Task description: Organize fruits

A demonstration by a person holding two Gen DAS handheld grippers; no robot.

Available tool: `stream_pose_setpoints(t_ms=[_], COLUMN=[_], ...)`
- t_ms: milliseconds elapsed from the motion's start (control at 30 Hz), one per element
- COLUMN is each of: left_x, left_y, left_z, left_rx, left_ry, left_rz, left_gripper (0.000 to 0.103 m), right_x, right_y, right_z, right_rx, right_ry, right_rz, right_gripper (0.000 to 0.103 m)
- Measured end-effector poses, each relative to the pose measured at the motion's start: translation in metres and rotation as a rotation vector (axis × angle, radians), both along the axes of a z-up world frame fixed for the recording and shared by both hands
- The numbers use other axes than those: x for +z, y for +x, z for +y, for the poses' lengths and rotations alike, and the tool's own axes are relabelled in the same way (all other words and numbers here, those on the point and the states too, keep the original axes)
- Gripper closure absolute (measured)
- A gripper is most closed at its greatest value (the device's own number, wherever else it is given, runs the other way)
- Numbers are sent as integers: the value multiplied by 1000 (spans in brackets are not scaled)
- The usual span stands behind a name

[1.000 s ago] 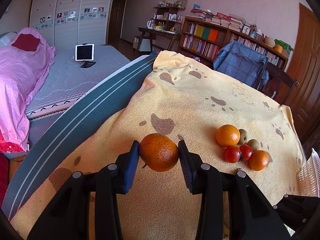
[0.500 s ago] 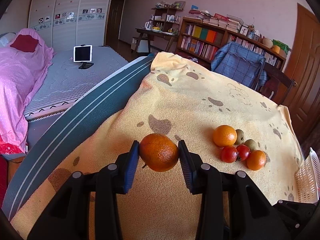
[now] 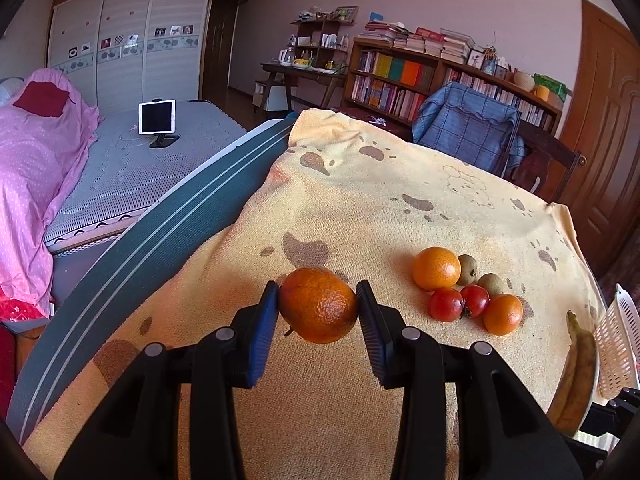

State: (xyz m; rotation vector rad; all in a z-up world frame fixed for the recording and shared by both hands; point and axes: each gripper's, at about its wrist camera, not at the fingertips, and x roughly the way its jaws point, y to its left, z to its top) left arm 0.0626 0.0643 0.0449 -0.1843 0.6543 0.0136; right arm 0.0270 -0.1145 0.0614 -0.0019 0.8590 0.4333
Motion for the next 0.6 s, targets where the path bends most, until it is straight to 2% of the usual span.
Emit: stream_pose_setpoints(t_ms=[233,333,500,567,600], left_x=[0,0,-1,-1,-1], left_y=[-1,-1,-1,-2,-2], left_z=[-3,-4,-6,-7,-7], left_rx=[-13,-13,-16,-17,-18], left_ry=[8,10,20,24,25], left_rz=[0,0,-1,-2,-3], left_gripper=[63,63,63,63,63], right_x=[28,46,64,55,47], right_y=[-9,-15,-24,-22,-20], right_z=[-45,-67,-89,-94,-95], right_rx=[-98,-146,-166,-177,-189], right_ry=[39,72,84,96,104], right_rz=[-51,-101,-144,-101,-69], right_gripper=[70,75,74,72,67])
